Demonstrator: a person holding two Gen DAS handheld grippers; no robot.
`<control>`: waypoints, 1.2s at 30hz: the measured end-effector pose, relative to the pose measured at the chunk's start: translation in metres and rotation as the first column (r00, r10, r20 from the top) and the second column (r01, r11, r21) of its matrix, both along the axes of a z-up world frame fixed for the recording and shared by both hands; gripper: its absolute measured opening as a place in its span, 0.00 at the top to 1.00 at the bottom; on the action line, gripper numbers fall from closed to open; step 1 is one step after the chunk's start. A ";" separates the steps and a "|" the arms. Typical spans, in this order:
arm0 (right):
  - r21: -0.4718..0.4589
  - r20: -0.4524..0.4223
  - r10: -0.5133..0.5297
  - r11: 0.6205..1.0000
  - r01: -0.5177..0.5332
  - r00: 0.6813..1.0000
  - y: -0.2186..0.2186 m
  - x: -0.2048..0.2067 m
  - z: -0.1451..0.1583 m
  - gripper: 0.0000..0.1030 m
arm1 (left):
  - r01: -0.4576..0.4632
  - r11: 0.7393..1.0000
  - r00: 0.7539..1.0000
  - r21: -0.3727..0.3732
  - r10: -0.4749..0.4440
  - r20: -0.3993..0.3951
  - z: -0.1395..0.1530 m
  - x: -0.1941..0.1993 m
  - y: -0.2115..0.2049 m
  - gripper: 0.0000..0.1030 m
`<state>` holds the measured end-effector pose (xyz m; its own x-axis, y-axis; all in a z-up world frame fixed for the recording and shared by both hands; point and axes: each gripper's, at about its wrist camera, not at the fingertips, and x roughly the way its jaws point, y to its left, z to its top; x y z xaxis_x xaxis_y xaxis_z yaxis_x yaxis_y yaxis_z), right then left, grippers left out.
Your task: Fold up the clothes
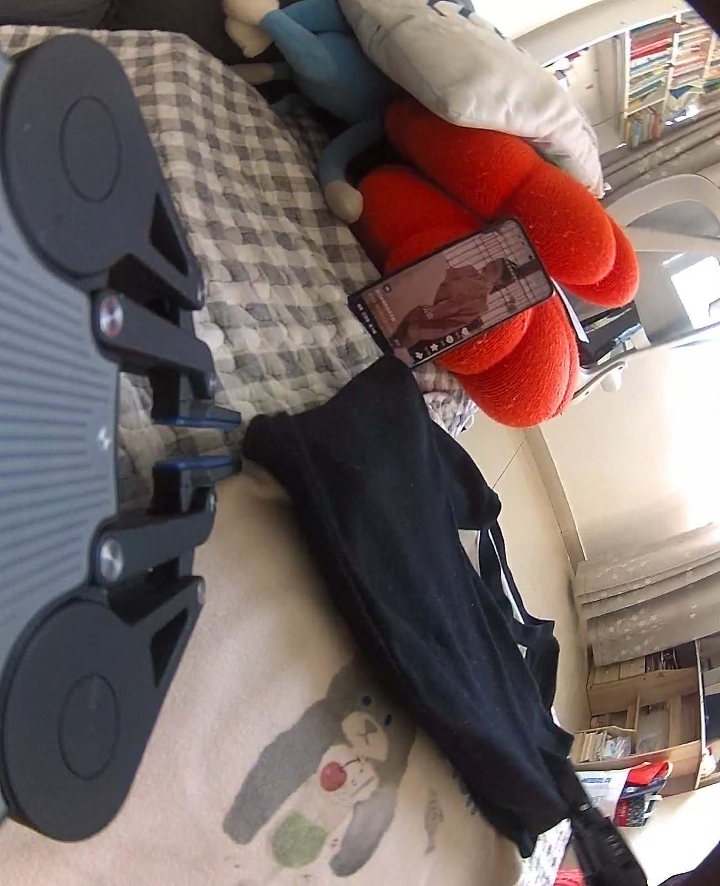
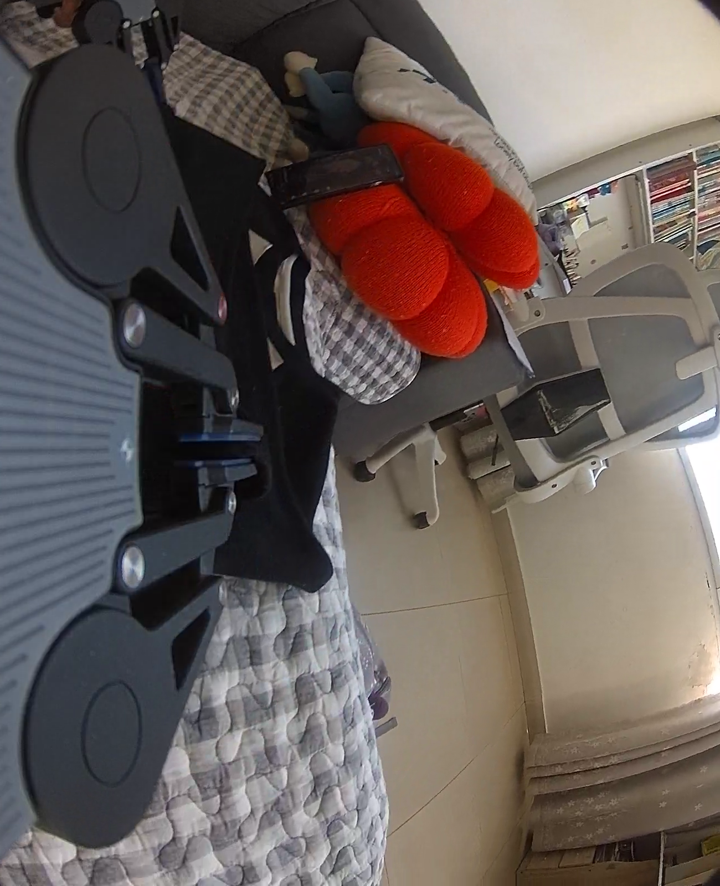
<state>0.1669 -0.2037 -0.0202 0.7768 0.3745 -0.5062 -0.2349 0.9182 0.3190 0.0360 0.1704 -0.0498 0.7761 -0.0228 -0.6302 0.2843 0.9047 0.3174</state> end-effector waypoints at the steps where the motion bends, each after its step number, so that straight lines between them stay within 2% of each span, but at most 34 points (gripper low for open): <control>1: -0.004 -0.004 -0.009 1.000 0.009 1.000 -0.003 -0.002 -0.001 0.90 | -0.002 1.000 1.000 -0.030 0.001 -0.007 0.004 -0.001 0.004 0.89; 5: 0.053 0.005 -0.037 0.998 0.036 0.999 -0.022 -0.006 0.004 0.82 | 0.002 0.990 1.000 -0.139 -0.003 -0.010 0.021 -0.004 0.014 0.84; 6: 0.066 0.008 -0.037 0.997 0.036 0.999 -0.026 -0.006 0.006 0.72 | 0.001 0.987 1.000 -0.162 -0.001 -0.005 0.024 -0.002 0.015 0.77; 7: 0.076 0.013 -0.036 0.996 0.035 0.999 -0.028 -0.005 0.007 0.65 | -0.005 0.983 1.000 -0.185 0.005 0.001 0.027 0.001 0.017 0.69; 8: 0.078 0.018 -0.024 0.997 0.022 1.000 -0.028 -0.002 0.008 0.58 | -0.014 0.977 1.000 -0.211 0.015 0.003 0.030 0.008 0.018 0.66; 12: 0.059 0.019 0.056 0.997 -0.057 0.998 -0.018 0.011 0.003 0.57 | -0.063 0.957 0.998 -0.285 0.059 -0.023 0.030 0.037 0.020 0.62; 16: -0.026 0.030 0.094 0.995 -0.093 0.995 -0.009 0.021 -0.009 0.57 | -0.112 0.930 0.994 -0.349 0.105 -0.038 0.024 0.067 0.024 0.62; 19: -0.035 0.050 0.159 0.987 -0.157 0.986 -0.007 0.024 -0.014 0.57 | -0.158 0.883 0.987 -0.442 0.141 -0.072 0.017 0.088 0.034 0.62; 21: -0.053 0.070 0.189 0.981 -0.186 0.979 -0.005 0.024 -0.016 0.57 | -0.195 0.837 0.981 -0.512 0.161 -0.110 0.009 0.101 0.042 0.61; 26: -0.127 0.090 0.221 0.970 -0.209 0.971 0.004 0.024 -0.023 0.57 | -0.263 0.701 0.965 -0.663 0.191 -0.181 -0.016 0.122 0.060 0.62; 27: -0.134 0.090 0.221 0.969 -0.208 0.971 0.005 0.024 -0.025 0.59 | -0.258 0.684 0.966 -0.682 0.188 -0.177 -0.018 0.122 0.061 0.65; 28: -0.137 0.088 0.222 0.968 -0.209 0.971 0.006 0.024 -0.026 0.62 | -0.245 0.678 0.969 -0.693 0.182 -0.165 -0.018 0.121 0.059 0.73; 29: -0.139 0.093 0.230 0.967 -0.216 0.969 0.006 0.023 -0.026 0.75 | -0.232 0.672 0.972 -0.703 0.176 -0.153 -0.019 0.120 0.058 0.79; 30: -0.141 0.104 0.240 0.964 -0.224 0.965 0.007 0.021 -0.024 0.82 | -0.216 0.671 0.976 -0.710 0.170 -0.136 -0.018 0.118 0.056 0.93; 33: -0.185 0.152 0.236 0.961 -0.207 0.960 0.012 0.011 -0.018 0.87 | -0.153 0.729 0.983 -0.667 0.183 -0.024 -0.012 0.106 0.043 0.94; 34: -0.202 0.170 0.223 0.961 -0.188 0.960 0.013 0.008 -0.016 0.87 | -0.137 0.737 0.982 -0.662 0.191 0.009 -0.010 0.102 0.041 0.94; 36: -0.229 0.204 0.195 0.962 -0.147 0.959 0.015 0.005 -0.011 0.88 | -0.121 0.735 0.977 -0.667 0.209 0.054 -0.009 0.096 0.041 0.95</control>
<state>0.1717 -0.1889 -0.0313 0.8123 0.4159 -0.4089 -0.4372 0.8982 0.0450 0.1324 0.2115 -0.0590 0.8732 -0.2613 -0.4115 0.1119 0.9290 -0.3526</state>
